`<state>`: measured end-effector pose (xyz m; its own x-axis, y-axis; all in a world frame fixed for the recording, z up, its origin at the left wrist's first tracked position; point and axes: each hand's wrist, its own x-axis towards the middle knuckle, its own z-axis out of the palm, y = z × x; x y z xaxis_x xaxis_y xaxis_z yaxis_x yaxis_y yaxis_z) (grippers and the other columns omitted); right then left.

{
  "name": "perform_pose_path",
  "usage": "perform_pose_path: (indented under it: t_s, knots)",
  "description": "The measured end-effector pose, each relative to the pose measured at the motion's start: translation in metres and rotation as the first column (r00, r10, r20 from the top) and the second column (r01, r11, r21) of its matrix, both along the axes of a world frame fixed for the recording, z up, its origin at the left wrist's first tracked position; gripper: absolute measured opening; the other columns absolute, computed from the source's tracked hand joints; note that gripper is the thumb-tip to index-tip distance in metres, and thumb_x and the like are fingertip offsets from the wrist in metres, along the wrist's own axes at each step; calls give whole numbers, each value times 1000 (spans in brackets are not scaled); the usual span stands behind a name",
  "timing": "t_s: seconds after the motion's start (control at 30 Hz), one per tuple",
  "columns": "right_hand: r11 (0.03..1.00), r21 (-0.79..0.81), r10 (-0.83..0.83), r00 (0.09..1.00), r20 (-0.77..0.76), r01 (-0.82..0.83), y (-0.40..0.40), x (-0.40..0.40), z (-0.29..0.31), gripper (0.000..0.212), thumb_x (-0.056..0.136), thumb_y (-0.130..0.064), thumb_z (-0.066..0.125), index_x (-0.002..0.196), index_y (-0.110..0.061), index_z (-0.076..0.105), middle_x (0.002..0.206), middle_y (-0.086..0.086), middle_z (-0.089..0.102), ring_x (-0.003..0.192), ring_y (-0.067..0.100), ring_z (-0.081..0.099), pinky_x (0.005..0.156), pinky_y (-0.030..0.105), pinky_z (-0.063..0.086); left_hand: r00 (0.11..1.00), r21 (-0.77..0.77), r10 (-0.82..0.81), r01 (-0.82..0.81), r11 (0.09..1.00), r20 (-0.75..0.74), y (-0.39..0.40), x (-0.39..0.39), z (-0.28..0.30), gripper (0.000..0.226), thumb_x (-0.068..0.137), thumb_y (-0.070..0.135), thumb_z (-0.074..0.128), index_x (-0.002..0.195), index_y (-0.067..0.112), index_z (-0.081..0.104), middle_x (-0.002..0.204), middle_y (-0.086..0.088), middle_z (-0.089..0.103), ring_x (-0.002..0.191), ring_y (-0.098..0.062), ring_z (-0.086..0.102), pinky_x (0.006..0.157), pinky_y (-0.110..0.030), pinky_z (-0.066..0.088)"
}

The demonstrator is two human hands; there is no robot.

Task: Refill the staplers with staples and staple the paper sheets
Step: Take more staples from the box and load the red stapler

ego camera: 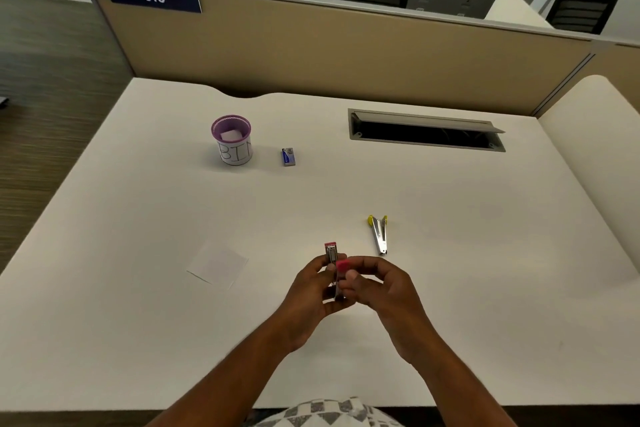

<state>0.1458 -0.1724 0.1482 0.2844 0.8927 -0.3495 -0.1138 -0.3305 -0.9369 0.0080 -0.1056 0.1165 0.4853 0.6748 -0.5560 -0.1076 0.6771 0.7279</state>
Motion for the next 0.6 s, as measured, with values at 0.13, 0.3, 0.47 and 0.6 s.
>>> perform_pose_path:
  t_s: [0.13, 0.3, 0.47, 0.6]
  knots:
    - [995, 51, -93, 994, 52, 91, 4, 1, -6, 13, 92, -15, 73, 100, -24, 79, 99, 2, 79, 85, 27, 78, 80, 36, 64, 990, 31, -63, 60, 998, 127, -5, -2, 4, 31, 105, 22, 49, 132, 16, 61, 116, -11, 70, 103, -28, 69, 95, -45, 56]
    - [989, 57, -146, 976, 159, 139, 5, 4, -13, 20, 84, -24, 82, 100, -34, 76, 93, -3, 74, 76, 13, 74, 61, 20, 57, 989, 204, -145, 136, 970, 31, -12, 1, 4, 41, 100, 19, 58, 140, 26, 50, 132, -5, 65, 113, -28, 70, 102, -45, 54]
    - [993, 56, -115, 971, 211, 106, 11, 5, -18, 39, 84, -31, 80, 121, -37, 66, 115, -13, 66, 103, -3, 61, 76, 26, 60, 978, 313, -175, 202, 928, -114, -15, 5, 0, 41, 103, 23, 53, 143, 27, 44, 132, -2, 63, 112, -18, 70, 103, -40, 54]
    - [998, 58, -37, 999, -5, 37, 14, 1, -19, 42, 85, -36, 72, 125, -26, 68, 123, -4, 73, 120, 14, 65, 96, 44, 59, 963, 379, -194, 252, 890, -186, -19, 5, 3, 35, 105, 25, 46, 140, 25, 47, 132, 5, 63, 116, -9, 66, 106, -38, 52]
